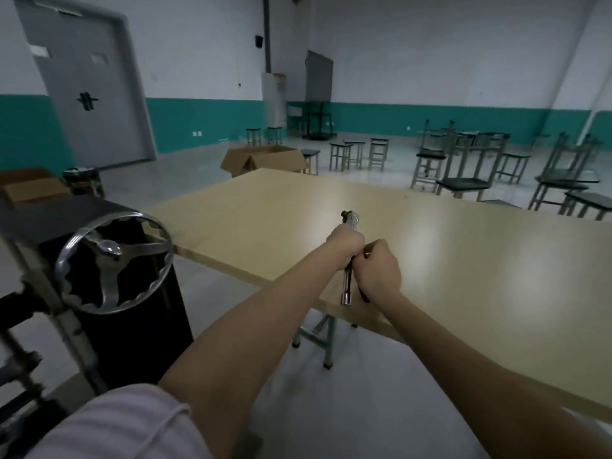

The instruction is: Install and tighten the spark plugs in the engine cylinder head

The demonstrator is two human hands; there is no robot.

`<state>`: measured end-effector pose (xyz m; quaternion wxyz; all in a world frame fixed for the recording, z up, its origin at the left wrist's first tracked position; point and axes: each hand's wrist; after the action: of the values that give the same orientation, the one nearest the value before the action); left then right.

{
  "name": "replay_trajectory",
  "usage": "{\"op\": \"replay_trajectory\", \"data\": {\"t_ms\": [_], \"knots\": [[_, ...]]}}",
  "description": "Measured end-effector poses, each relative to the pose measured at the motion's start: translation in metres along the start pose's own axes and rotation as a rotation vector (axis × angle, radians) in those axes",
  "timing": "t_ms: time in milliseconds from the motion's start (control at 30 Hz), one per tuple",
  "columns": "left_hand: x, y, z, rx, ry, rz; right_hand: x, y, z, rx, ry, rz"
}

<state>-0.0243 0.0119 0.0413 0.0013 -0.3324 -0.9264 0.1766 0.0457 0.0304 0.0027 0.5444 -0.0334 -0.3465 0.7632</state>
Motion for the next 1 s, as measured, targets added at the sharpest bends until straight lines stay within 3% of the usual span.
{"op": "replay_trajectory", "data": {"t_ms": [167, 467, 700, 900, 1000], "knots": [[0.013, 0.015, 0.002, 0.070, 0.064, 0.072, 0.015, -0.002, -0.021, 0.042, 0.092, -0.010], [0.025, 0.023, 0.030, 0.448, 0.189, -0.038, 0.031, 0.000, -0.033, -0.040, 0.108, 0.049], [0.028, 0.008, 0.037, 0.492, 0.400, -0.115, 0.033, -0.005, -0.038, -0.096, 0.059, 0.098], [0.039, 0.001, 0.042, 0.555, 0.424, -0.102, 0.027, -0.006, -0.043, -0.067, -0.019, 0.052], [0.039, 0.007, 0.043, 0.439, 0.382, -0.118, 0.026, -0.003, -0.045, -0.090, -0.035, 0.056]]}}
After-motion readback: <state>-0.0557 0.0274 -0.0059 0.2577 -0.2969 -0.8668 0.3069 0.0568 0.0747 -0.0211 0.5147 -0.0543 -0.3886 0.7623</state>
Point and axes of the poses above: each hand's wrist, its own x-axis towards the middle knuckle, its own y-axis out of the palm, z = x × y, and after that the axes turned 4 degrees about -z, right-handed
